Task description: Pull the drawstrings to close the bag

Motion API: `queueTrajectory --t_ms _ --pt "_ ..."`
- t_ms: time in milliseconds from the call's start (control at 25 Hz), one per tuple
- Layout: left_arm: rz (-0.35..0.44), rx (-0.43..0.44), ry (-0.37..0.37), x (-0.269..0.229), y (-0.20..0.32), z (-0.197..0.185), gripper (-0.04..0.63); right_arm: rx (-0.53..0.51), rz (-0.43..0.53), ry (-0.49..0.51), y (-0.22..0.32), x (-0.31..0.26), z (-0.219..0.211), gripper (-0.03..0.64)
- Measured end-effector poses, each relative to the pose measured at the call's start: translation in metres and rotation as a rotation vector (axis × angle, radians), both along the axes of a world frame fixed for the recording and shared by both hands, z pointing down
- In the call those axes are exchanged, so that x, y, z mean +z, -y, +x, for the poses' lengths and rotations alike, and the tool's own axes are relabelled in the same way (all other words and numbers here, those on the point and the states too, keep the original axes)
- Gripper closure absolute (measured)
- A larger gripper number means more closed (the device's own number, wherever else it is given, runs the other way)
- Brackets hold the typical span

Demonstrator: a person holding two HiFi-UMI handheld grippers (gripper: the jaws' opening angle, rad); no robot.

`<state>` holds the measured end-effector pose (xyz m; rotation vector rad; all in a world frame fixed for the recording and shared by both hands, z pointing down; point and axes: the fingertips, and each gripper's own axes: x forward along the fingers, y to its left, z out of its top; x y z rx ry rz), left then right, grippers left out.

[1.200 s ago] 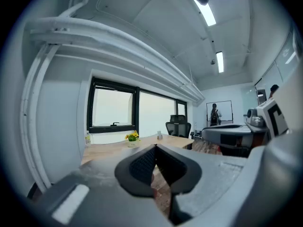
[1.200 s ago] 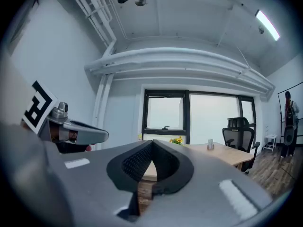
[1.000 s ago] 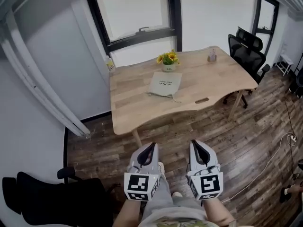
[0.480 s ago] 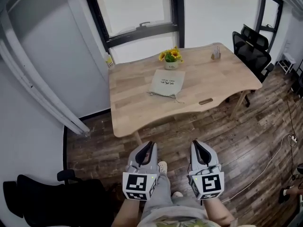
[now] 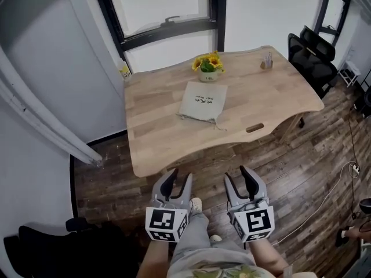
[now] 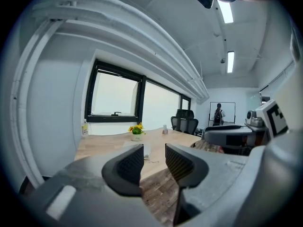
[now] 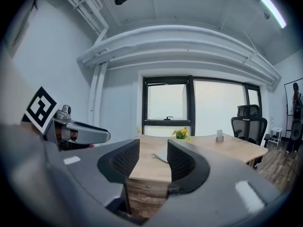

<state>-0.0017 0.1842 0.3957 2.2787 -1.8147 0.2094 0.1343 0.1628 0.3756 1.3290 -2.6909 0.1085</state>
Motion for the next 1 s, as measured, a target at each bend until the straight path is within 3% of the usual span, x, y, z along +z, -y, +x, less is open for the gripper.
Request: queueTrajectory --t_ms 480,1000 --pt "0.002 0.019 -0.008 -0.003 0.105 -0.070 0.431 0.060 -0.002 -0.060 0.109 -0.014 -0.039 0.419" --pt "-0.055 0.030 0.036 0.029 0.165 -0.115 0.413 0.124 -0.089 -0.110 0.150 0.030 -0.055 0.419"
